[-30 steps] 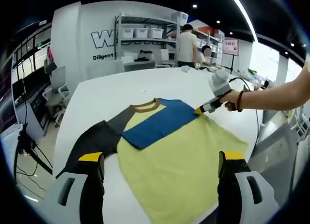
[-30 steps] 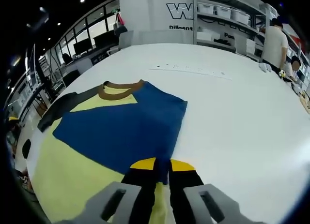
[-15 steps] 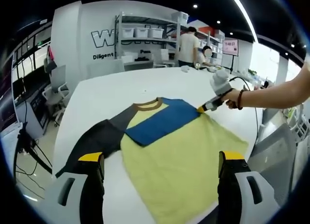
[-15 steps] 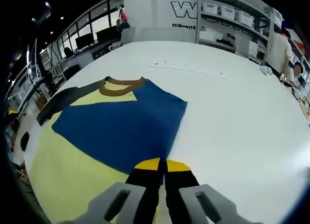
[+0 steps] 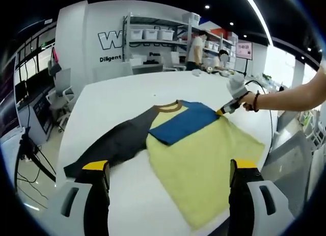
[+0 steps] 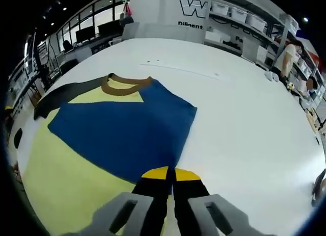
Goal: Fold the garment on the visible template until the final outline fits inside the template.
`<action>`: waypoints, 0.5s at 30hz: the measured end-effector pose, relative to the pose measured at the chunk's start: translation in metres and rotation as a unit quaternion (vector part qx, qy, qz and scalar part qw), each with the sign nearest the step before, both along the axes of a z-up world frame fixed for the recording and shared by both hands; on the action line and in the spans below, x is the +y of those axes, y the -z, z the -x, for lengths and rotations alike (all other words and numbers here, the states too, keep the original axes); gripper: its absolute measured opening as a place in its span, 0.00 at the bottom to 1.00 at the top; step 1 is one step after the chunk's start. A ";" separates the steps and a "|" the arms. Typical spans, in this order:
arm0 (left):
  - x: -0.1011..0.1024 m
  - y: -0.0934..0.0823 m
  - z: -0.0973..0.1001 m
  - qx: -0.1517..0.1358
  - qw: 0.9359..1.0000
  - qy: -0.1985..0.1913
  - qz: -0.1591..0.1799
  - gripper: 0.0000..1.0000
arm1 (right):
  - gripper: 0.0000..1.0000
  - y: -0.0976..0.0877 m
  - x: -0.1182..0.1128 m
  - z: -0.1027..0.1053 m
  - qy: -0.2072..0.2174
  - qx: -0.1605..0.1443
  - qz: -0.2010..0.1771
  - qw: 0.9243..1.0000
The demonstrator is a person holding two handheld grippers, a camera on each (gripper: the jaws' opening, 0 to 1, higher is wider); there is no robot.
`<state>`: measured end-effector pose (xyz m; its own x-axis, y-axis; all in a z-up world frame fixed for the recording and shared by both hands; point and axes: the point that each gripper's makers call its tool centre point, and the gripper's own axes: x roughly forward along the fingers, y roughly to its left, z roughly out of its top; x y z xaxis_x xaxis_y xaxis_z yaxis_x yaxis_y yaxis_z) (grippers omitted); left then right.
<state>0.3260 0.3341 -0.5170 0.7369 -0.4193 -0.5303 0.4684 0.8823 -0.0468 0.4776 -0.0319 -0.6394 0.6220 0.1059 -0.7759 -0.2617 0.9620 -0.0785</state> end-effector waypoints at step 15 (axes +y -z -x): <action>0.008 0.003 0.000 0.005 1.000 -0.016 -0.005 0.98 | 0.00 0.001 -0.049 -0.003 0.022 -0.004 0.035 0.999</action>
<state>0.3263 0.3417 -0.5205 0.7446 -0.3905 -0.5414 0.4396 0.8972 -0.0424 0.4803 -0.0806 -0.6400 0.6311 0.0251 -0.7753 -0.2189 0.9646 -0.1470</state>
